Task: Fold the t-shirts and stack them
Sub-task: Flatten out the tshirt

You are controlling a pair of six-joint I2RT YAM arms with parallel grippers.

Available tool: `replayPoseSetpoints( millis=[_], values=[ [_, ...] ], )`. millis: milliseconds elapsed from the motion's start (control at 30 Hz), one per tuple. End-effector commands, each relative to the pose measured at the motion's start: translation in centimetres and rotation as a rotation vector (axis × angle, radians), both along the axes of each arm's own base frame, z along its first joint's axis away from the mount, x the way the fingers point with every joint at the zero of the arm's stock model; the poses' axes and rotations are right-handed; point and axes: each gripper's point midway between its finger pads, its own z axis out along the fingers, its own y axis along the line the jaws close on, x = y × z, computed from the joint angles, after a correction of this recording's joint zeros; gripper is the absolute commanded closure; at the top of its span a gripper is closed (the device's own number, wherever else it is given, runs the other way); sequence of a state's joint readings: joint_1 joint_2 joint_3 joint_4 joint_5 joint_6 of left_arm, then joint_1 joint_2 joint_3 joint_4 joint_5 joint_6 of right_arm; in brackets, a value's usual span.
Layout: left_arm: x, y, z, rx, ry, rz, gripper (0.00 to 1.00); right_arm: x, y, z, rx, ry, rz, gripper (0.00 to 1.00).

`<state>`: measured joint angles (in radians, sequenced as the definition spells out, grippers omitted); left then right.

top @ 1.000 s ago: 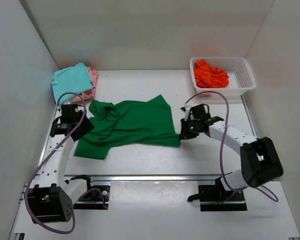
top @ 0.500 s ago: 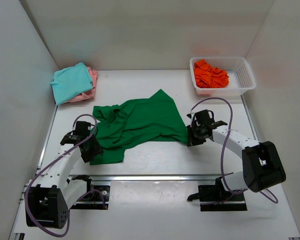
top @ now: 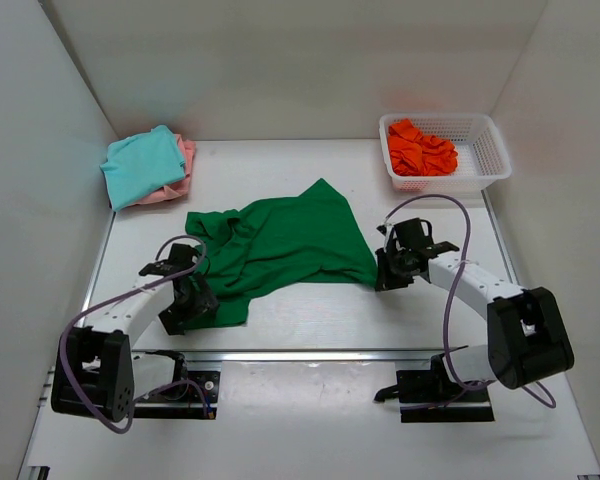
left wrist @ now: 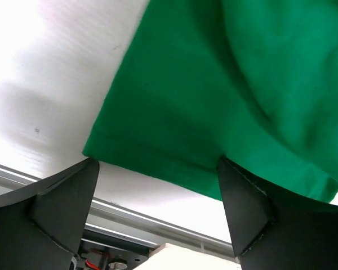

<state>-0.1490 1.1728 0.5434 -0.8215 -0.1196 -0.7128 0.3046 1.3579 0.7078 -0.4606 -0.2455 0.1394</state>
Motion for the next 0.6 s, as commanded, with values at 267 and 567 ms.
replayPoseSetpoints(
  millis=[267,567],
  values=[
    [4.1,-4.0,-0.1,-0.131,-0.109,-0.127,1.00,1.0,-0.8,2.5,0.038,-0.066,-0.059,1.00],
    [19.4,-1.2,27.8,-0.018,-0.725,-0.121,1.00,8.1,-1.0,17.0,0.185,-0.391,-0.175,1.00]
  ],
)
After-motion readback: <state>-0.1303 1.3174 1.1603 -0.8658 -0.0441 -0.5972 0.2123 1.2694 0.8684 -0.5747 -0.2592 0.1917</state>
